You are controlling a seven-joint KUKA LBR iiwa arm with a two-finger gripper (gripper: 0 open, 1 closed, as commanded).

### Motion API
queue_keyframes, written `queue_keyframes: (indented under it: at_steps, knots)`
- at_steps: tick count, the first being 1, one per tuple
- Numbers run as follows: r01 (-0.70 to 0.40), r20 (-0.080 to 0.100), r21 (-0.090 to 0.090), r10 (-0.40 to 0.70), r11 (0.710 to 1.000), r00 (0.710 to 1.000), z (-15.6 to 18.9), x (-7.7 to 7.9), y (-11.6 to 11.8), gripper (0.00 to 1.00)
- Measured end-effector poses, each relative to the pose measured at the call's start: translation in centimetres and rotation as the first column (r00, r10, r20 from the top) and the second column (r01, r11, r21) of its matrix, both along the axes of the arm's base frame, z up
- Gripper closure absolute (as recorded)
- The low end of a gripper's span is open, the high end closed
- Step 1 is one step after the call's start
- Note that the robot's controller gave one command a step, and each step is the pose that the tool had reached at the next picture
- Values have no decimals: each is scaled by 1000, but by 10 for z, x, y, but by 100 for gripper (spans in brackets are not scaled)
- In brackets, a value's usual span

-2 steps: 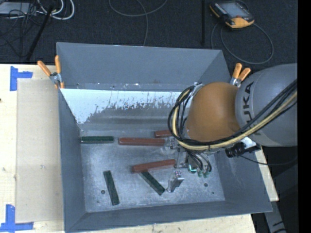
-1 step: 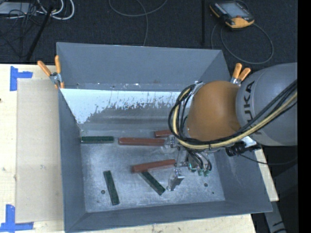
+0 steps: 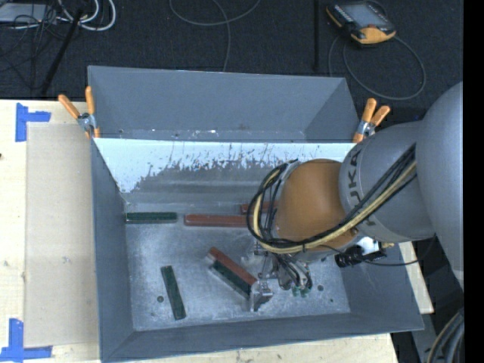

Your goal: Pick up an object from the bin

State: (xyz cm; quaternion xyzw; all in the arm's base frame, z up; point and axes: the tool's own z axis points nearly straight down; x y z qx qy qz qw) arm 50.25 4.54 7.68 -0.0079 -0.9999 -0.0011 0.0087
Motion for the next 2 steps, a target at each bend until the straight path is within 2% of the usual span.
queue_keyframes:
  at_steps: [1, 2]
  knots:
    - [1, 0, 0, -1, 1000, 1000, 0, 0, 0, 100]
    - [-767, 21, -7, 767, 642, 642, 156, 34, -62, 100]
